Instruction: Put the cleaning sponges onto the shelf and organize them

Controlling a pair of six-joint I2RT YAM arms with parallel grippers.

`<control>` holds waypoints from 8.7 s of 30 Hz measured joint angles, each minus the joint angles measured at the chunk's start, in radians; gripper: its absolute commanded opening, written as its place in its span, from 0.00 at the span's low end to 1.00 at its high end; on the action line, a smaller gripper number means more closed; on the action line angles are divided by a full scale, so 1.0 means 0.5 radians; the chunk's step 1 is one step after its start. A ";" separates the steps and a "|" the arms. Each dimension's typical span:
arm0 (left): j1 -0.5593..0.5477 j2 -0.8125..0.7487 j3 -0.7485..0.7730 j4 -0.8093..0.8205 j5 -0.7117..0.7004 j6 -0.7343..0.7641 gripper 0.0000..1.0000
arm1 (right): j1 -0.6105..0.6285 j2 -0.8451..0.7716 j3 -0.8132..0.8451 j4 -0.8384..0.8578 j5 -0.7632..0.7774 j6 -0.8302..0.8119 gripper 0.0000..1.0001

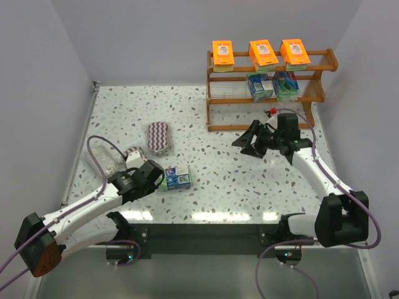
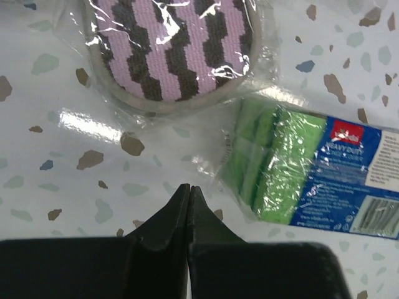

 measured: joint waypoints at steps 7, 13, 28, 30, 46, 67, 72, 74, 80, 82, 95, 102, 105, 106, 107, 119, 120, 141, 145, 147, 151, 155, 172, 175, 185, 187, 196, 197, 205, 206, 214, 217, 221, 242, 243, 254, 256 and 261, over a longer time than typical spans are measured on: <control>0.077 0.196 -0.097 0.331 -0.018 0.190 0.00 | 0.132 -0.020 -0.071 -0.150 -0.014 -0.255 0.68; 0.082 0.420 -0.107 0.781 0.024 0.491 0.00 | 0.353 0.092 -0.071 -0.183 -0.012 -0.415 0.69; 0.082 0.883 0.054 1.427 0.434 0.910 0.00 | 0.745 0.453 -0.071 0.056 0.043 -0.310 0.70; 0.082 0.909 0.080 1.467 0.475 0.912 0.00 | 0.776 0.500 -0.071 0.127 0.056 -0.253 0.68; 0.095 1.009 0.179 1.489 0.512 0.951 0.00 | 0.785 0.704 -0.180 0.410 0.100 0.017 0.18; 0.121 0.162 0.549 0.623 0.037 0.772 0.00 | 0.050 0.195 -0.030 0.377 -0.264 0.291 0.00; 0.121 -0.043 0.548 0.450 0.021 0.672 0.00 | -0.145 0.198 0.212 0.374 -0.249 0.401 0.00; 0.121 -0.088 0.548 0.387 0.011 0.639 0.00 | -0.163 0.236 0.295 0.397 -0.208 0.460 0.00; 0.121 -0.177 0.548 0.238 -0.009 0.573 0.00 | -0.156 0.332 0.343 0.504 -0.030 0.676 0.00; 0.121 -0.208 0.544 0.215 -0.011 0.565 0.00 | -0.156 0.370 0.343 0.555 0.043 0.759 0.00; 0.121 -0.226 0.533 0.188 -0.011 0.536 0.00 | 0.001 0.702 0.672 0.656 0.393 1.011 0.00; 0.121 -0.229 0.527 0.183 -0.009 0.521 0.00 | 0.089 0.888 0.895 0.600 0.589 1.081 0.00; 0.121 -0.235 0.521 0.172 -0.010 0.518 0.00 | 0.111 0.962 1.009 0.547 0.652 1.096 0.00; 0.121 -0.238 0.518 0.168 -0.010 0.516 0.00 | 0.117 0.989 1.044 0.529 0.674 1.100 0.00; 0.121 -0.241 0.518 0.159 -0.011 0.513 0.00 | 0.122 1.013 1.077 0.514 0.684 1.106 0.00; 0.121 -0.292 0.465 0.129 -0.014 0.446 0.00 | 0.172 1.125 1.202 0.432 0.801 1.181 0.28; 0.121 -0.291 0.461 0.127 -0.014 0.439 0.00 | 0.176 1.136 1.212 0.435 0.806 1.187 0.32; 0.121 -0.090 0.482 0.150 -0.105 0.423 0.43 | 0.196 0.481 0.805 0.398 0.580 0.949 0.71; 0.150 0.072 0.545 0.232 -0.138 0.509 0.35 | 0.197 0.387 0.713 0.388 0.468 0.813 0.71; 0.249 0.178 0.576 0.311 -0.118 0.600 0.31 | 0.204 0.346 0.636 0.333 0.429 0.706 0.71; 0.618 0.436 0.615 0.531 0.003 0.805 0.21 | 0.235 0.244 0.473 0.131 0.343 0.455 0.72; 0.909 0.754 0.708 0.728 0.109 0.999 0.06 | 0.262 0.101 0.289 -0.014 0.276 0.240 0.72; 1.154 1.862 1.348 0.989 0.400 1.286 0.00 | 0.277 -0.163 -0.085 -0.241 0.208 -0.081 0.73; 1.153 1.817 1.232 1.077 0.503 1.238 0.00 | 0.277 -0.162 -0.089 -0.264 0.207 -0.108 0.73; 0.742 1.504 0.690 1.157 0.800 0.893 0.00 | 0.277 -0.129 -0.111 -0.274 0.209 -0.177 0.74; 0.613 1.459 0.655 1.191 0.872 0.822 0.00 | 0.278 -0.121 -0.135 -0.272 0.211 -0.186 0.74; 0.346 1.472 0.657 1.373 1.009 0.601 0.00 | 0.277 -0.061 -0.280 -0.213 0.217 -0.191 0.76; 0.314 1.485 0.657 1.393 1.018 0.581 0.00 | 0.278 -0.042 -0.301 -0.192 0.217 -0.180 0.76; 0.195 1.540 0.654 1.453 1.057 0.503 0.00 | 0.281 0.191 -0.358 0.093 0.202 -0.006 0.78; 0.196 1.536 0.649 1.454 1.054 0.500 0.00 | 0.281 0.233 -0.355 0.138 0.197 0.018 0.78; 0.197 1.328 0.522 1.377 0.959 0.491 0.00 | 0.288 0.610 -0.080 0.230 0.198 -0.005 0.76; 0.197 1.208 0.474 1.342 0.929 0.486 0.00 | 0.288 0.661 0.011 0.256 0.197 -0.030 0.73; 0.197 1.038 0.408 1.289 0.884 0.483 0.00 | 0.295 0.752 0.088 0.306 0.194 -0.036 0.70; 0.197 0.236 0.187 0.767 0.614 0.379 0.00 | 0.358 0.938 -0.024 0.589 0.048 0.115 0.00; 0.197 0.170 0.187 0.724 0.593 0.378 0.00 | 0.349 0.904 -0.060 0.593 0.041 0.131 0.00; 0.197 -0.227 0.188 0.378 0.391 0.365 0.00 | -0.323 0.410 -0.518 0.698 -0.119 0.259 0.00; 0.197 -0.233 0.188 0.363 0.382 0.366 0.00 | -0.478 0.387 -0.518 0.714 -0.142 0.263 0.00; 0.197 -0.164 0.213 0.319 0.381 0.389 0.00 | -0.728 0.361 -0.498 0.714 -0.239 0.272 0.00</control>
